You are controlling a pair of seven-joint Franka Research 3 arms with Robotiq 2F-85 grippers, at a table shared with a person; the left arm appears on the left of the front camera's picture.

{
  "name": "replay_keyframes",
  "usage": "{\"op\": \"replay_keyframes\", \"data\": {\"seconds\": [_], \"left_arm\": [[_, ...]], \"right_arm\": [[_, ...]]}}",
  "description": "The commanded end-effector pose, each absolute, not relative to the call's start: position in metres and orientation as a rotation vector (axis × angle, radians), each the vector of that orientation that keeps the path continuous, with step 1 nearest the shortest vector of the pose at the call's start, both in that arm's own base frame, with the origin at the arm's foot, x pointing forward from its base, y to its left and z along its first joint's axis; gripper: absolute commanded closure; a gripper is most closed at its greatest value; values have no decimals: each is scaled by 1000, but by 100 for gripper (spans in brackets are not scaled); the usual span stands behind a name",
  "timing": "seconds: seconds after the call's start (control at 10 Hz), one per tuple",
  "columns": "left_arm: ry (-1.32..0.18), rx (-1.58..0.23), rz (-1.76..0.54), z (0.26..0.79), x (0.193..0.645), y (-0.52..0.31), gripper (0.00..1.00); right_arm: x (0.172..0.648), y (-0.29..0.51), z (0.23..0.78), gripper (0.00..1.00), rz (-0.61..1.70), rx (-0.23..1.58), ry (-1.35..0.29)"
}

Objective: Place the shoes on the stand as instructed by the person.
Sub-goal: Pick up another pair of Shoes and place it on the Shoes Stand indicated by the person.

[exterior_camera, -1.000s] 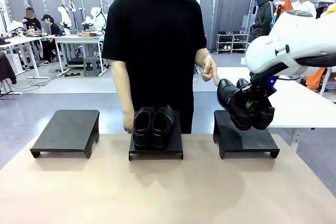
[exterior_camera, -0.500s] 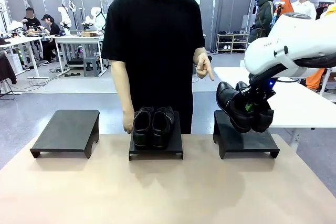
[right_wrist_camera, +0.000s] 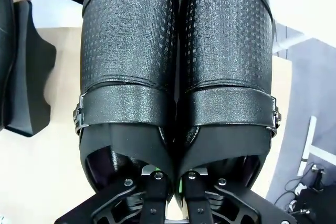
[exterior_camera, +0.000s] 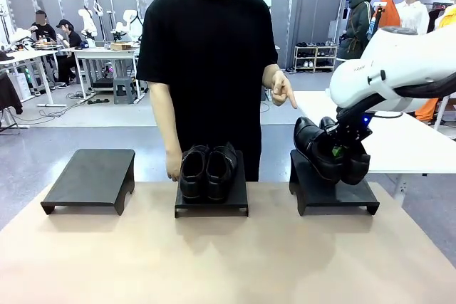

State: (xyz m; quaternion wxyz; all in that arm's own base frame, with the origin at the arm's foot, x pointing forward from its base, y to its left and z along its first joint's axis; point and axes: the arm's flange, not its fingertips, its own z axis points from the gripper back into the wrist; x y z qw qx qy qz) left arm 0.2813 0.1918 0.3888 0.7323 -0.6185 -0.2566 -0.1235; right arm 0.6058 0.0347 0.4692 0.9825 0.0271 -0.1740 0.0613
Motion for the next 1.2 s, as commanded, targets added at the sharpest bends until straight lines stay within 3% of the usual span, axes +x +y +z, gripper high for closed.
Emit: {"op": "replay_keyframes", "data": {"seconds": [0.0, 1.1], "left_arm": [[-573, -1366, -275, 391, 281, 191, 0], [-573, -1366, -275, 391, 281, 191, 0]], "right_arm": [[619, 34, 469, 93, 104, 24, -414], [628, 37, 421, 93, 40, 8, -289]]}}
